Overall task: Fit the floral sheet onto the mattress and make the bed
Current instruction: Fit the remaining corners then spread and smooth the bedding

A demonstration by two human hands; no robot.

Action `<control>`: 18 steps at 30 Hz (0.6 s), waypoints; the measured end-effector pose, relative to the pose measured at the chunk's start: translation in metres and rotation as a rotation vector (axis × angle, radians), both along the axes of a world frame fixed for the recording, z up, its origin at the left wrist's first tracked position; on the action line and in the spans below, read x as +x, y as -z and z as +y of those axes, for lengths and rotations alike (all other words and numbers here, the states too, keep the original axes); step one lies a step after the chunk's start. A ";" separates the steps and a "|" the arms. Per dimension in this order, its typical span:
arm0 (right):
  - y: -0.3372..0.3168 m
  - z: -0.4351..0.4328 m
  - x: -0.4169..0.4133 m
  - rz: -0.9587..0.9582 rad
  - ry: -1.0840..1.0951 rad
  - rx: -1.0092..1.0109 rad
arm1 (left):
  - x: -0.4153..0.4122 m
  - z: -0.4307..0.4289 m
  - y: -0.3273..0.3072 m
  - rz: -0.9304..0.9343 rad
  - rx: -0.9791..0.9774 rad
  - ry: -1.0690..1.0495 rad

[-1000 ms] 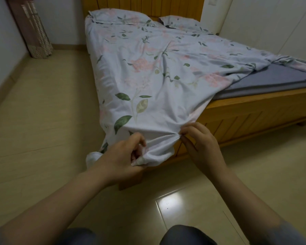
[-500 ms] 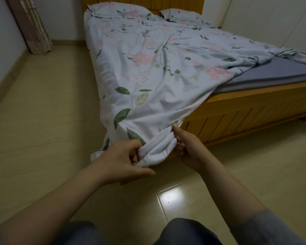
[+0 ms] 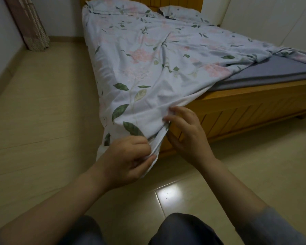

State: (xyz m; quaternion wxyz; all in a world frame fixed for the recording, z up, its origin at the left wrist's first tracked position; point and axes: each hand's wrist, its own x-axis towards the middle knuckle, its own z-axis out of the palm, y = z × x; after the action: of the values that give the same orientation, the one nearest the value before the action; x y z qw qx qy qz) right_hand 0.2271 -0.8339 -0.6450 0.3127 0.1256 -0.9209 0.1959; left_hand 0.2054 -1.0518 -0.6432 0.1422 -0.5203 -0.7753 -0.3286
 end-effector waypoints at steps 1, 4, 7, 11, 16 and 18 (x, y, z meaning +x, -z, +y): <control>-0.002 0.003 -0.001 -0.003 -0.013 0.055 | 0.001 0.000 0.000 0.004 -0.008 0.010; -0.006 0.016 0.004 0.099 -0.028 0.132 | 0.004 -0.002 0.001 0.019 -0.036 0.024; -0.007 0.024 0.018 0.179 -0.046 0.194 | 0.007 -0.008 0.007 0.045 -0.080 0.044; 0.009 0.031 0.025 -0.108 -0.053 0.285 | 0.008 -0.007 0.014 0.023 -0.090 0.020; 0.013 0.044 -0.002 -0.244 -0.017 0.354 | 0.022 0.004 0.010 0.020 -0.101 0.113; 0.004 0.050 -0.012 -0.244 -0.007 0.350 | 0.022 0.000 0.008 0.002 -0.096 0.118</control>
State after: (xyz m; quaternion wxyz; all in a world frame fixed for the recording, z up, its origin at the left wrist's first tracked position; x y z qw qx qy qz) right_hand 0.2153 -0.7838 -0.6491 0.1716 0.1566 -0.9715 0.0480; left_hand 0.2277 -1.0522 -0.6513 0.0983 -0.5716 -0.7579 -0.2985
